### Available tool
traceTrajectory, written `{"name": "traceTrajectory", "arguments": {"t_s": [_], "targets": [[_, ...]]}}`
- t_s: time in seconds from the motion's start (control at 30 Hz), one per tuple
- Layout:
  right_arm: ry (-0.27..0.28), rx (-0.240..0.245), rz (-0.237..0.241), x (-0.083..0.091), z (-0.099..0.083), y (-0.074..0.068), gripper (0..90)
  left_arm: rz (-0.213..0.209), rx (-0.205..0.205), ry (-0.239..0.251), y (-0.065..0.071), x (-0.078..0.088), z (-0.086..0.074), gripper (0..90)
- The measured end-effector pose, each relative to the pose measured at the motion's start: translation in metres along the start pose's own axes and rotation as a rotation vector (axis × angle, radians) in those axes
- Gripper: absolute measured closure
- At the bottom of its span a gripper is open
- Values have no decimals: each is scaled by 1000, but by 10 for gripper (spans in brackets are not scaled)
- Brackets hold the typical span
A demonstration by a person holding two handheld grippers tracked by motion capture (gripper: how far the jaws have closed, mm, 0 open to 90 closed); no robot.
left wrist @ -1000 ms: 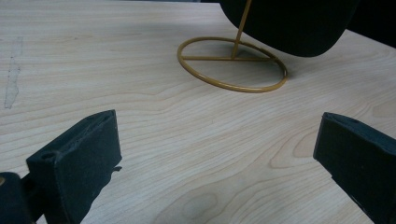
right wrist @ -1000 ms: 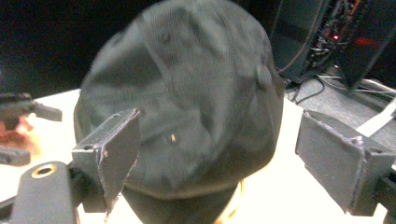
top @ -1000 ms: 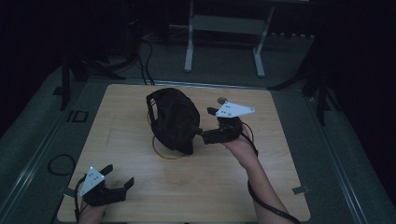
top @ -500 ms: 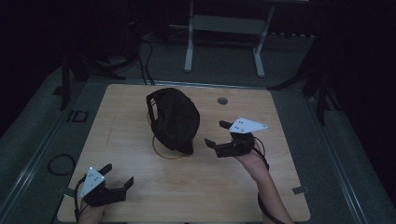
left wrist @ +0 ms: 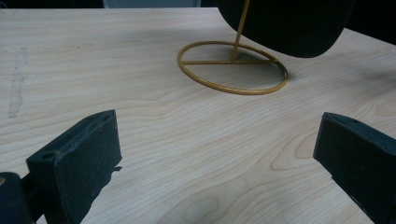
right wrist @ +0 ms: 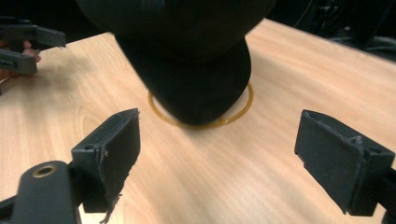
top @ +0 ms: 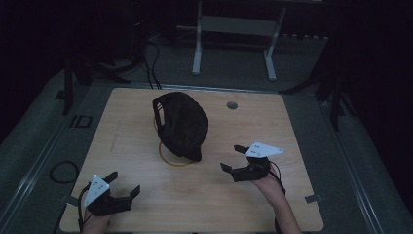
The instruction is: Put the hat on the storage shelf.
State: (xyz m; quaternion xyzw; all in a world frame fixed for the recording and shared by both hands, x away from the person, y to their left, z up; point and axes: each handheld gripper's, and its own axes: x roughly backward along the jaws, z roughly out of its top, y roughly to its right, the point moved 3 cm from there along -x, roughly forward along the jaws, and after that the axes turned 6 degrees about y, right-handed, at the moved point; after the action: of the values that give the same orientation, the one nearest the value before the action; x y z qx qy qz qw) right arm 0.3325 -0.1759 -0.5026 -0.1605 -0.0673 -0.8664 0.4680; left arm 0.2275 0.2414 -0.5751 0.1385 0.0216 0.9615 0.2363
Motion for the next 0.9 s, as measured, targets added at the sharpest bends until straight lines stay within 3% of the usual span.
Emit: {"name": "traceTrajectory", "arguments": {"t_s": [0.37, 0.9], "targets": [[-66, -31, -5, 10, -40, 4, 142, -1, 13, 1, -1, 0, 0, 11], [-78, -68, -68, 36, -67, 17, 143, 0, 20, 0, -1, -1, 0, 11]]}}
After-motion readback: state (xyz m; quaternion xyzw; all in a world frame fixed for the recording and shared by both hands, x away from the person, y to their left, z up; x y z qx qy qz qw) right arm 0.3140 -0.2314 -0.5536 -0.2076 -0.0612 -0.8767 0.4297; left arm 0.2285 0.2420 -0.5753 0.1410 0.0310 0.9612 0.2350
